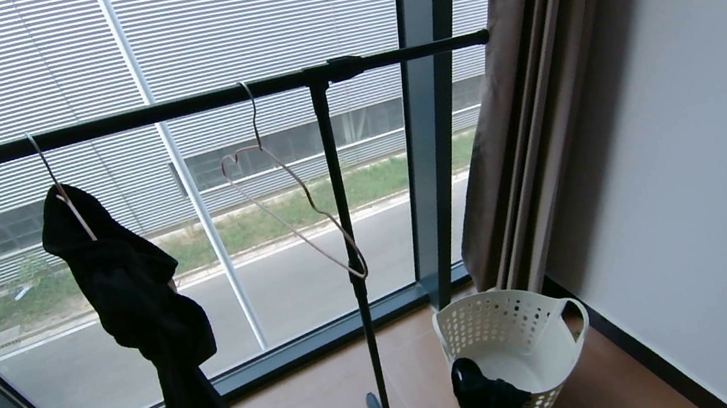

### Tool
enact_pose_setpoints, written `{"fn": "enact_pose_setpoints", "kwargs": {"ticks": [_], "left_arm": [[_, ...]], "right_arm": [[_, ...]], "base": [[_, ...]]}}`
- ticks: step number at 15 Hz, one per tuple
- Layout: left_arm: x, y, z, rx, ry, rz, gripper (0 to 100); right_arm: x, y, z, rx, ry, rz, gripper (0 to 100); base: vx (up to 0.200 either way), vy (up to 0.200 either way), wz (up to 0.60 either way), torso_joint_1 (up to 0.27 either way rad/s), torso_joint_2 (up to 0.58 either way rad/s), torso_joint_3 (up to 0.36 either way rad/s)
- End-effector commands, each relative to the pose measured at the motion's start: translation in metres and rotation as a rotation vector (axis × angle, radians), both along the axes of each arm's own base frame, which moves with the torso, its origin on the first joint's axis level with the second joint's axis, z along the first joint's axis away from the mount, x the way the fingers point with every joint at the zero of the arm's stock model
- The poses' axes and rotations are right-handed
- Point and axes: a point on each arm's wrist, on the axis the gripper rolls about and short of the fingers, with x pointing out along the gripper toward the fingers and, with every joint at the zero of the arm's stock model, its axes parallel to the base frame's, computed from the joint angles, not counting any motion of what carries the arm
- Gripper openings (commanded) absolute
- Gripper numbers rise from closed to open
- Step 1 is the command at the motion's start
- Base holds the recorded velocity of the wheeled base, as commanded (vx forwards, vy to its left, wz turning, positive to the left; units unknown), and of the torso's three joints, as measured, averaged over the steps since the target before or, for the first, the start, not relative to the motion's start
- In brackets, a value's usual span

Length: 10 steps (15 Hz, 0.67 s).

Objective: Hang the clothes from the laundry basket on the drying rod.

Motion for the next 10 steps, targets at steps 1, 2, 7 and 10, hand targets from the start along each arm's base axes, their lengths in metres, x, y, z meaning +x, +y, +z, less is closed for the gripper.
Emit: {"fn": "enact_pose_setpoints", "kwargs": {"ticks": [1,2,7,10], "left_arm": [[0.0000,0.0000,0.0000,0.001,0.000,0.000,100],[0.0000,0.0000,-0.0002,-0.002,0.001,0.000,100],[0.0000,0.0000,0.0000,-0.003,-0.001,0.000,100],[0.0000,0.0000,0.0000,-0.003,-0.001,0.000,100]], "right_arm": [[0.0002,0.0000,-0.0002,-0.001,0.003,-0.001,100],[0.0002,0.0000,-0.0002,-0.001,0.003,-0.001,100],[0.0002,0.0000,0.0003,-0.001,0.002,-0.001,100],[0.0002,0.0000,0.0003,-0.001,0.002,-0.001,100]], "base": [[0.000,0.000,0.00,0.000,0.00,0.000],[0.000,0.000,0.00,0.000,0.00,0.000],[0.000,-0.160,0.00,0.002,0.00,0.006],[0.000,-0.200,0.00,0.007,0.01,0.001]]}}
